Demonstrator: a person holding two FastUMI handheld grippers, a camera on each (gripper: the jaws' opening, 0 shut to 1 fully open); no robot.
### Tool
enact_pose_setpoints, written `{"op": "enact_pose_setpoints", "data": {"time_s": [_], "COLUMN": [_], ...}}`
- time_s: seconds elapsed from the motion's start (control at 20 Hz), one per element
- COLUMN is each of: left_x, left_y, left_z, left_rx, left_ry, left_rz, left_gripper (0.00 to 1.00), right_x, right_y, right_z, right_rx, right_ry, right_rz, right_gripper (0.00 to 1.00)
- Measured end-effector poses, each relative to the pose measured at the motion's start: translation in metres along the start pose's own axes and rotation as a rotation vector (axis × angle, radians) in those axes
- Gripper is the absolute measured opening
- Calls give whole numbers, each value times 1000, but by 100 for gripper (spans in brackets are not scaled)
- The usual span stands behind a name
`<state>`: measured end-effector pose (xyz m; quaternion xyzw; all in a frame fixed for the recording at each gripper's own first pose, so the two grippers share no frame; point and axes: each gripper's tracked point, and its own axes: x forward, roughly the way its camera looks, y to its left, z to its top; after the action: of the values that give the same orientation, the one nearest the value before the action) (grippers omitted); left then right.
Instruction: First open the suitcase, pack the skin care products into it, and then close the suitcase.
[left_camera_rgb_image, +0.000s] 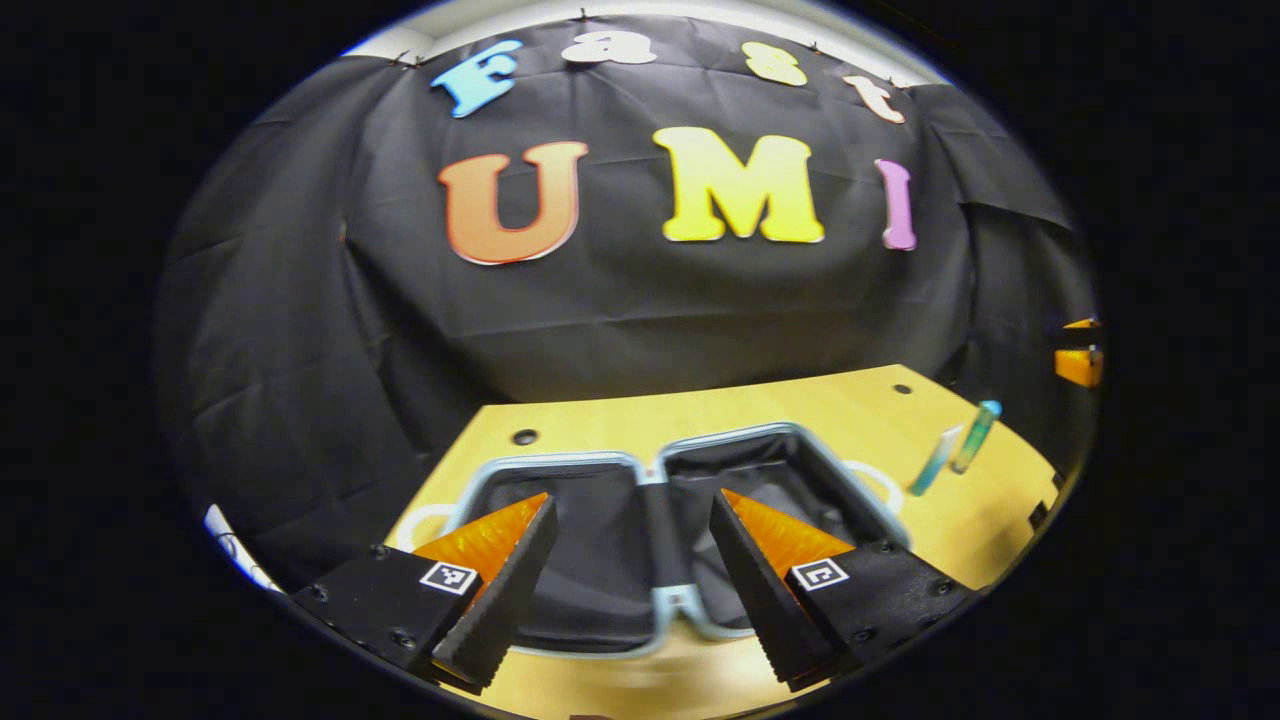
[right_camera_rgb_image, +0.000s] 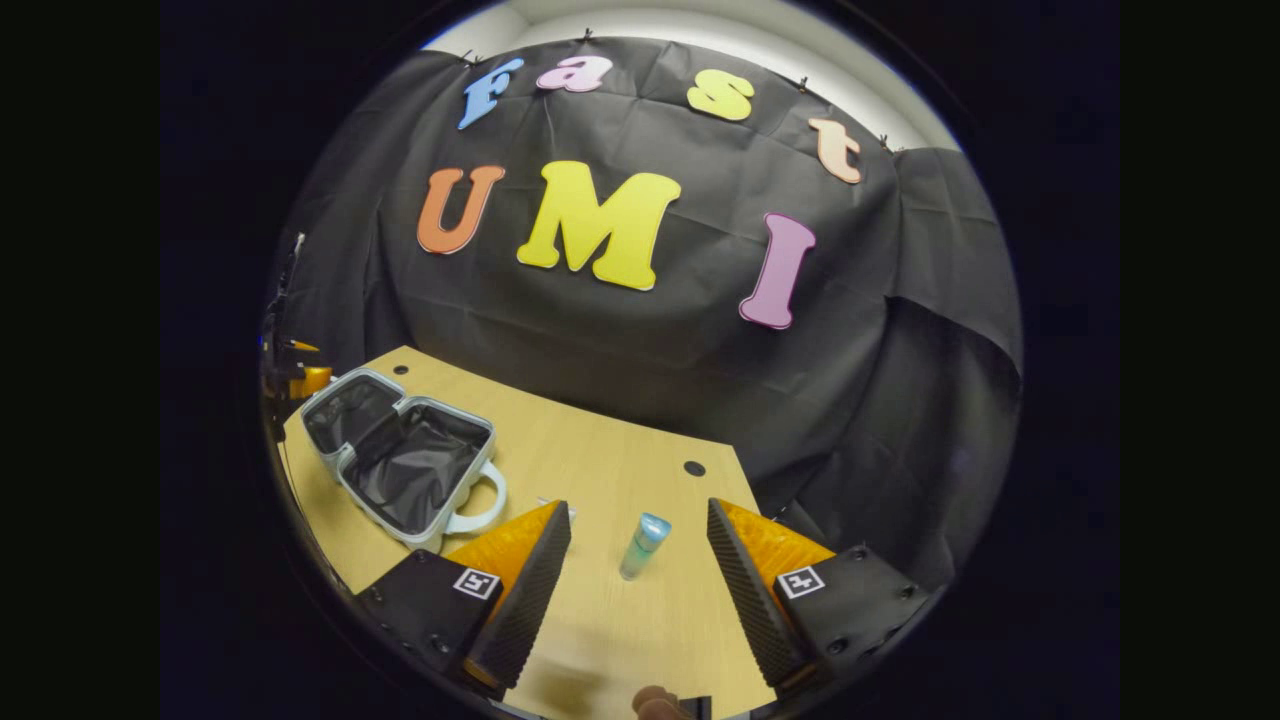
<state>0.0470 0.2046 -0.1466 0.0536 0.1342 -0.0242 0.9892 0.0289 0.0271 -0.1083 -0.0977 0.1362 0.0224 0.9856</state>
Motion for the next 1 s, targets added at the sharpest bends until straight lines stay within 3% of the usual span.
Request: {"op": "enact_pose_setpoints", "data": {"time_s": [0.05, 0.3, 0.65, 0.8, 1.0], "left_x": [2, 15, 48, 75, 125], "left_y": [-27, -161, -298, -327, -344], "left_z": [2, -8, -49, -72, -97], "left_rx": [9, 31, 45, 45, 39], "left_ry": [-2, 24, 98, 155, 211], "left_rz": [-40, -230, -405, -404, -327], "left_gripper": [98, 98, 98, 98, 98], "right_x": [2, 15, 35, 45, 58], "right_y": [-8, -47, -96, -113, -129], "right_z": [-3, -22, -62, -79, -102], "right_rx": [0, 4, -7, -10, -13], "right_ry": [0, 29, 99, 127, 169], "right_rz": [4, 13, 18, 20, 35], "right_gripper": [82, 82, 82, 82, 82]}}
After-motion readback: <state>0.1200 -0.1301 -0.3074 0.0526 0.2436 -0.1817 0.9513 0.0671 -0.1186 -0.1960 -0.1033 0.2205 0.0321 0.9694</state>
